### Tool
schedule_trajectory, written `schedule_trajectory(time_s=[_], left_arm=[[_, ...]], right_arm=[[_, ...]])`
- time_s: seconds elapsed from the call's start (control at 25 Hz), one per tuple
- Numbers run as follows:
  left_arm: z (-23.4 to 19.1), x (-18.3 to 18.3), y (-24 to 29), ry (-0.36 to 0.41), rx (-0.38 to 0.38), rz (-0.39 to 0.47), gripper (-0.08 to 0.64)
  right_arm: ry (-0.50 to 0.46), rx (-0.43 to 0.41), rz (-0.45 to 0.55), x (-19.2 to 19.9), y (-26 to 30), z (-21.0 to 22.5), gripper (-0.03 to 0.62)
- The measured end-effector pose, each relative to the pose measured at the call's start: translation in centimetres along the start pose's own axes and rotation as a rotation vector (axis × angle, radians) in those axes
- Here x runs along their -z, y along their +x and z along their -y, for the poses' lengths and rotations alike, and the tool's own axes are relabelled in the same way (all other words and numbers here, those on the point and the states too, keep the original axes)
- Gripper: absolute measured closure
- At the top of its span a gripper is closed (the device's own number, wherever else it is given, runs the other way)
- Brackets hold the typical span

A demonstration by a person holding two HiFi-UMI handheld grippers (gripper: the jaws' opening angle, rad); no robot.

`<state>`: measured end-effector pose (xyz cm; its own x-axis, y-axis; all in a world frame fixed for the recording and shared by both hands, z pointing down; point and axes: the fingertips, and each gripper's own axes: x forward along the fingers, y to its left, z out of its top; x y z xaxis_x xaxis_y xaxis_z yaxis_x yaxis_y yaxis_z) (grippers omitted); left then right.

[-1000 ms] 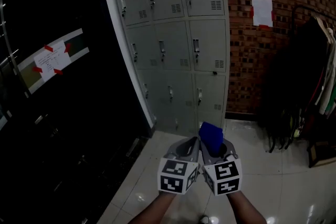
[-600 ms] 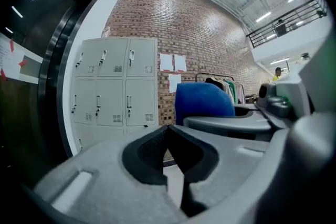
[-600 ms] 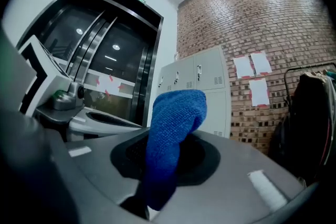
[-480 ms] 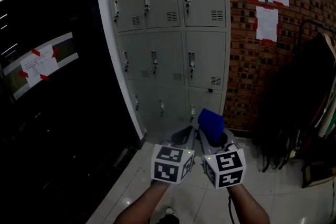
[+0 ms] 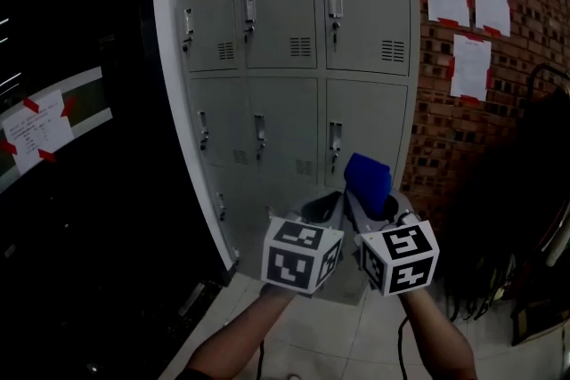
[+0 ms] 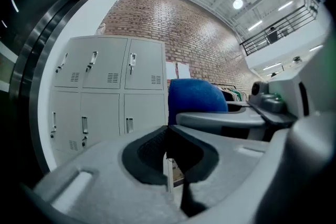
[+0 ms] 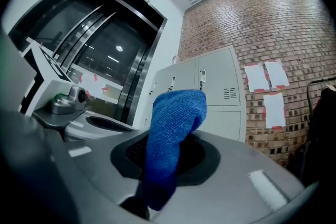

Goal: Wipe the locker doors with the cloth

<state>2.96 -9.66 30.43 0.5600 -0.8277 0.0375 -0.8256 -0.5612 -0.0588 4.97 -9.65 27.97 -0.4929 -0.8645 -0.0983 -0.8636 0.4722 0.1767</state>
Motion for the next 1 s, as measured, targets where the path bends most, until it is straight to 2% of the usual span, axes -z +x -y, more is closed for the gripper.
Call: schedule_trajectory(time_s=[0.24, 0.44, 0.72, 1.0], left_arm=[[-8.1, -5.1, 5.9, 0.027, 0.034, 0.046, 0.557], [-12.8, -8.7, 9.4, 0.042, 0.061, 0.073, 0.557], [-17.2, -12.9, 14.0, 0.055, 0.075, 0.089, 0.557], [-20.6, -14.3, 18.8, 0.074, 0.030, 0.104, 0.557]], right_arm=[[-0.029, 0.004, 0.037, -3.7, 10.1, 2.7, 0.505], [-0.049, 0.010, 0.063, -7.2, 16.3, 4.8, 0.505], [-0.056, -0.010, 0.094, -12.3, 24.6, 8.4, 0.505], [-0.063, -0.015, 0.111, -13.5, 33.0, 13.3, 0.505]])
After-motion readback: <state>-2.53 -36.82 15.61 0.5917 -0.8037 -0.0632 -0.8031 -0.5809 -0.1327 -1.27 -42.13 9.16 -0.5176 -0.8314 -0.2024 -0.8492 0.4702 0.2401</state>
